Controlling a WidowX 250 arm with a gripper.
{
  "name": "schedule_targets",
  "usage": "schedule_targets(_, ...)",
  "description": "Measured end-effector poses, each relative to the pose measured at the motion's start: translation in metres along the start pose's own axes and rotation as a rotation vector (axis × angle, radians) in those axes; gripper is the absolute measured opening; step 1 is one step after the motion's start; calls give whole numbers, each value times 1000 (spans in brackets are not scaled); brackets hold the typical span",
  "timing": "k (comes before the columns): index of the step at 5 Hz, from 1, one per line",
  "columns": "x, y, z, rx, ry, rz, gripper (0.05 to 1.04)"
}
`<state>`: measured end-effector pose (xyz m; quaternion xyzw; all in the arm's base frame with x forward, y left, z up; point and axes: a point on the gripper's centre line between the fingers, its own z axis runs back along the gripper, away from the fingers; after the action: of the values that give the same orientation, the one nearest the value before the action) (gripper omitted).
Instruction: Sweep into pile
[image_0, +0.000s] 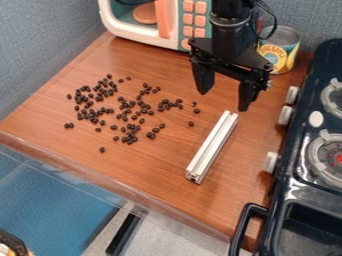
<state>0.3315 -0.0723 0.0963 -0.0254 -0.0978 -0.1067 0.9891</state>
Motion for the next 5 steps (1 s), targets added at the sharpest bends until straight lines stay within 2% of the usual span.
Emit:
schedule_targets(1, -5, 0, -13, 0, 40, 1, 1000)
schedule_targets(3, -15, -4, -25, 11, 45, -25, 1001)
schedule_targets(5, -27, -5, -47, 37, 89, -42, 1001)
